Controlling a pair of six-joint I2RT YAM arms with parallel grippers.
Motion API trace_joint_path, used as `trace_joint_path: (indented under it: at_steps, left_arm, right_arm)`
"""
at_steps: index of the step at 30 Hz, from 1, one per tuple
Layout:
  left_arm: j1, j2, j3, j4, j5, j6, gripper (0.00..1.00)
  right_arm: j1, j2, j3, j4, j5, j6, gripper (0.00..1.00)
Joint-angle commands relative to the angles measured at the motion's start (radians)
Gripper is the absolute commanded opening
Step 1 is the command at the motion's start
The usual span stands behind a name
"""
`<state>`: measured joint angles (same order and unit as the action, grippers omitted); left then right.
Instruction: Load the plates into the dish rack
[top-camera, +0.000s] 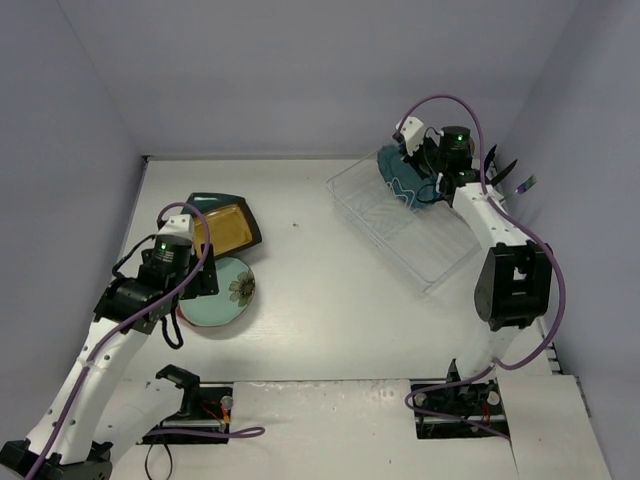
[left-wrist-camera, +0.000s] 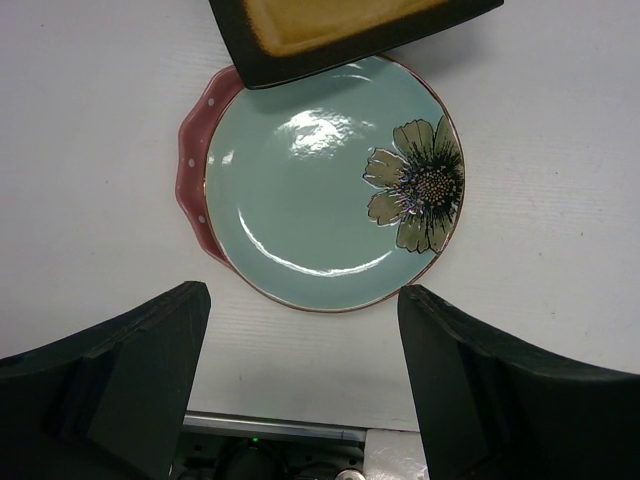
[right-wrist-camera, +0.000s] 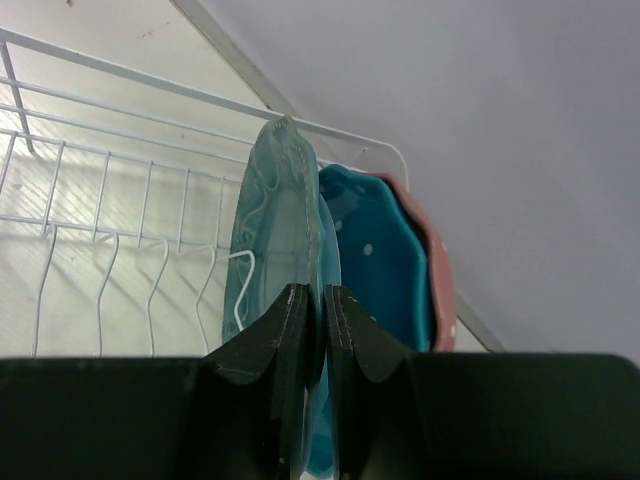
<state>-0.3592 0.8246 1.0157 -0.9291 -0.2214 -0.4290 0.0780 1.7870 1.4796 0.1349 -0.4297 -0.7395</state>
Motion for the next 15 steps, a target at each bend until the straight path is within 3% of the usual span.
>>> trace_joint_path:
  at_steps: [1,6,9,10,11,15]
  left_arm:
    - [-0.004,-0.004,0.024,-0.004,-0.032,-0.024,0.76]
    - [-0.004,-0.007,0.018,-0.007,-0.029,-0.030,0.76]
    - [-0.004,-0.010,0.017,-0.005,-0.022,-0.031,0.76]
    - [-0.004,-0.012,0.015,-0.002,-0.021,-0.031,0.76]
    - [-0.004,-0.012,0.015,-0.002,-0.019,-0.030,0.76]
    - [-0.004,-0.015,0.017,0.001,-0.018,-0.022,0.76]
  right_arm:
    - [-0.007,-0.037,0.028,0.278,-0.035,0.023,0.05]
    - [-0.012,-0.026,0.016,0.287,-0.035,0.061,0.14]
    - [-0.018,-0.037,0.007,0.290,-0.026,0.077,0.24]
    - [-0.018,-0.043,0.001,0.293,-0.020,0.080,0.35]
    - [-0.020,-0.054,-0.002,0.295,0.000,0.081,0.39]
    - [-0.018,-0.093,-0.002,0.289,0.046,0.116,0.52]
